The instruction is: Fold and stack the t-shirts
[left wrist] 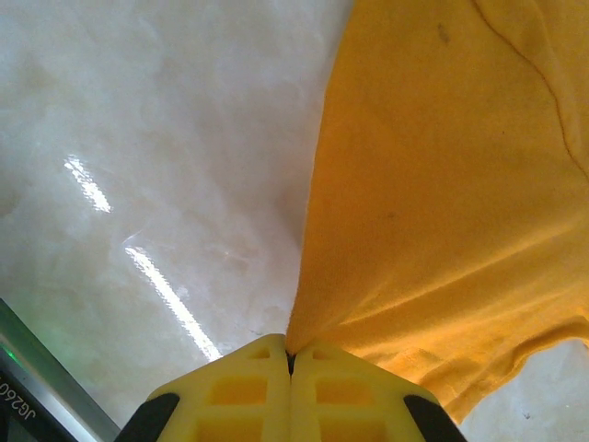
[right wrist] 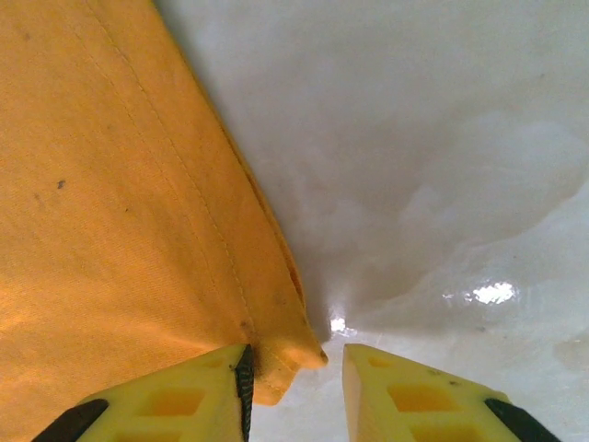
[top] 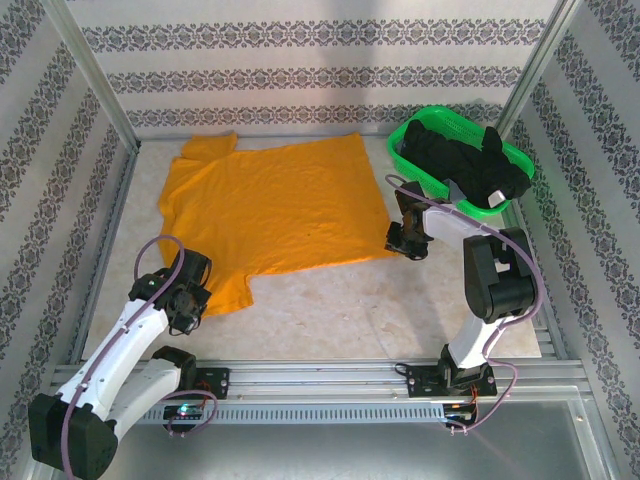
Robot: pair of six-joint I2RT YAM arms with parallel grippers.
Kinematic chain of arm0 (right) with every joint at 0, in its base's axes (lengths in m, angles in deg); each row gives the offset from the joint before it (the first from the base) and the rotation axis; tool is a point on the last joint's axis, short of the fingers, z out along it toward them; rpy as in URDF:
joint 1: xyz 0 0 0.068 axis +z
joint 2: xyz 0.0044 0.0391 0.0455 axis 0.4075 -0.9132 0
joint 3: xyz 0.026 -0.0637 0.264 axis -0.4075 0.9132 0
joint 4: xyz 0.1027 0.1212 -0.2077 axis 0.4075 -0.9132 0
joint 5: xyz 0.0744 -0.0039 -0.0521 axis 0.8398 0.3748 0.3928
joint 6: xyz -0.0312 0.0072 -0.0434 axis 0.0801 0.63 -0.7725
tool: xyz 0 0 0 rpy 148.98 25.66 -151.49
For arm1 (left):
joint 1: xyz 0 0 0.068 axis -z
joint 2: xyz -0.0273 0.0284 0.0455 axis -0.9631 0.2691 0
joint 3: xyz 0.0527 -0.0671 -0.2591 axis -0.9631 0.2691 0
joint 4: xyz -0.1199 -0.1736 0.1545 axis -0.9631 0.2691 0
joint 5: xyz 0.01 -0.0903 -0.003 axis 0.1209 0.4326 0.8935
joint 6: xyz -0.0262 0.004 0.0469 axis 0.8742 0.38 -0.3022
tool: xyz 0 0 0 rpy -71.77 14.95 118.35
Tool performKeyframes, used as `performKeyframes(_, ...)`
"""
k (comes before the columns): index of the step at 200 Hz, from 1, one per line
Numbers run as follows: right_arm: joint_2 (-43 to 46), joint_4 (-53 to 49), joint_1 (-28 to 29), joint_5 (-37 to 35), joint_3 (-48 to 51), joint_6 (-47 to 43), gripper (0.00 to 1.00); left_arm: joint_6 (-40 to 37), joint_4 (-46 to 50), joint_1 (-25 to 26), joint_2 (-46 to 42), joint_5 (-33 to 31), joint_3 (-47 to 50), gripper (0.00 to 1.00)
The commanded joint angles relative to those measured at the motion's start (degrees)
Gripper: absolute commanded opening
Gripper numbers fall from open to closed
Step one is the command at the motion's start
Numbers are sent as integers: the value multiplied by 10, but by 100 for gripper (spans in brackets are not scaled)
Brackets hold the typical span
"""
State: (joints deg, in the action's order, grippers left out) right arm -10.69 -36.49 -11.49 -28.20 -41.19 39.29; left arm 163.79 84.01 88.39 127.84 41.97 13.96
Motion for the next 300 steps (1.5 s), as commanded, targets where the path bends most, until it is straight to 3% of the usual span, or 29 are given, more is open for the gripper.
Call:
performKeyframes(1, -22, -23, 9, -10, -20, 0, 34, -3, 31, -10, -2, -21, -16, 0)
performKeyframes(53, -55, -49, 18, -8, -42, 4, 30, -9, 32, -16, 0, -25, -22, 0)
performKeyframes(90, -54, -70, 18, -17, -55, -9, 0, -14, 44, -20, -2, -32, -33, 0)
performKeyframes(135, 28, -104, 19, -22, -14, -27, 0, 12, 104, -20, -34, -25, -46, 0)
performKeyframes(183, 137, -155, 41, -13, 63, -28, 0, 91, 205, -20, -134, -23, -43, 0)
performKeyframes(210, 213, -182, 58, -6, 112, -2, 0, 87, 215, -20, -156, -8, -39, 0)
performKeyframes(240, 263, -163, 69, 31, 151, 35, 0, 18, 144, -20, -122, -8, -54, 0)
performKeyframes(300, 188, -119, 37, 63, 83, 58, 0, -85, 28, -31, 28, -26, -160, 0)
